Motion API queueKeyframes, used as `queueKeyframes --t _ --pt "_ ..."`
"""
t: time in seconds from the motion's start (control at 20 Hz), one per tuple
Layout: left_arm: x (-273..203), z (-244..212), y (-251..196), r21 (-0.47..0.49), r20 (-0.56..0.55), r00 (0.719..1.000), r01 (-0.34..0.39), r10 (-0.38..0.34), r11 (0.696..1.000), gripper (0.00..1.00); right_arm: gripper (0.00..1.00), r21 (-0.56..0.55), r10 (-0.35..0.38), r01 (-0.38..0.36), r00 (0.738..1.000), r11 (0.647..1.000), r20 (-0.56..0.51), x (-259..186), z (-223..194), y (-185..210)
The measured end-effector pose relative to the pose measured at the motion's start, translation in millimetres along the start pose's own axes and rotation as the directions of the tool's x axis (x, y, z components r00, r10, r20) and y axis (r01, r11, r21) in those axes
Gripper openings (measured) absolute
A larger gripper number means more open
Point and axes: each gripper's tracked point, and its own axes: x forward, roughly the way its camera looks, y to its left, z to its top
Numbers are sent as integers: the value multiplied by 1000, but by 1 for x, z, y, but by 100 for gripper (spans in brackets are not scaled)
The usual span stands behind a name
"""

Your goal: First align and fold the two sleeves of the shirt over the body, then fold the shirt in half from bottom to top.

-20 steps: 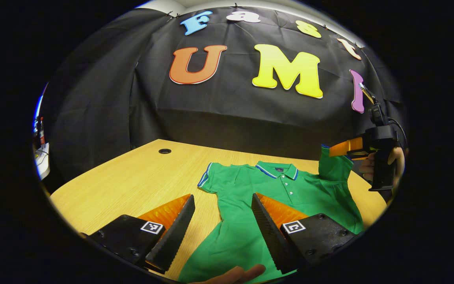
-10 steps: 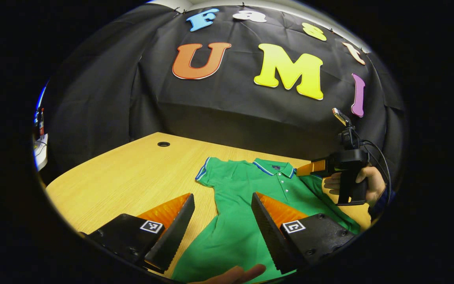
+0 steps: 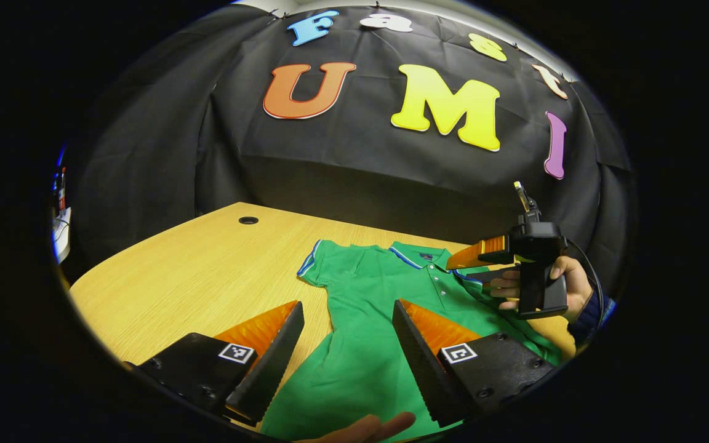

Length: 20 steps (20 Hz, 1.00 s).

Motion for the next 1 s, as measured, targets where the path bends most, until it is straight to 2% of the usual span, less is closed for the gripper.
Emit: queueKeyframes --t 0.05,0.15,0.2,0.35,0.45,0.7,0.75,0.8,0.85,0.9,1.0 --pt "0 -2 -1 -5 -4 1000 3 -4 1000 94 95 50 25 -25 1000 998 -3 3 3 1" --pt "0 -6 -4 -11 -15 1000 8 -8 1000 94 93 166 85 -83 996 983 -7 5 12 3" --pt "1 -7 -4 -10 -20 1000 9 -9 1000 95 92 172 91 -90 996 981 0 5 14 2" --pt "-1 -7 -4 0 -18 1000 9 -9 1000 94 95 27 26 -27 998 999 55 2 26 1" --pt "0 -7 -5 0 -17 1000 11 -11 1000 94 95 -75 -11 19 994 997 113 -5 40 9" --pt "5 -18 -6 5 -37 999 7 -7 1000 94 95 -235 -60 108 978 966 201 -29 67 32" --pt "5 -22 -3 7 -46 999 -5 5 1000 94 99 -260 -82 141 971 955 226 -34 72 33" --pt "6 -27 -1 1 -55 998 -10 10 1000 95 95 -290 -93 166 964 943 251 -39 76 35" --pt "6 -28 1 -7 -58 998 -11 10 1000 95 95 -308 -92 173 961 936 259 -46 77 40" --pt "4 -26 1 -8 -53 999 -12 12 1000 95 90 -321 -96 177 963 930 253 -53 73 43" --pt "5 -15 6 19 -20 999 -27 27 999 94 95 -363 -99 185 965 913 244 -70 65 44"
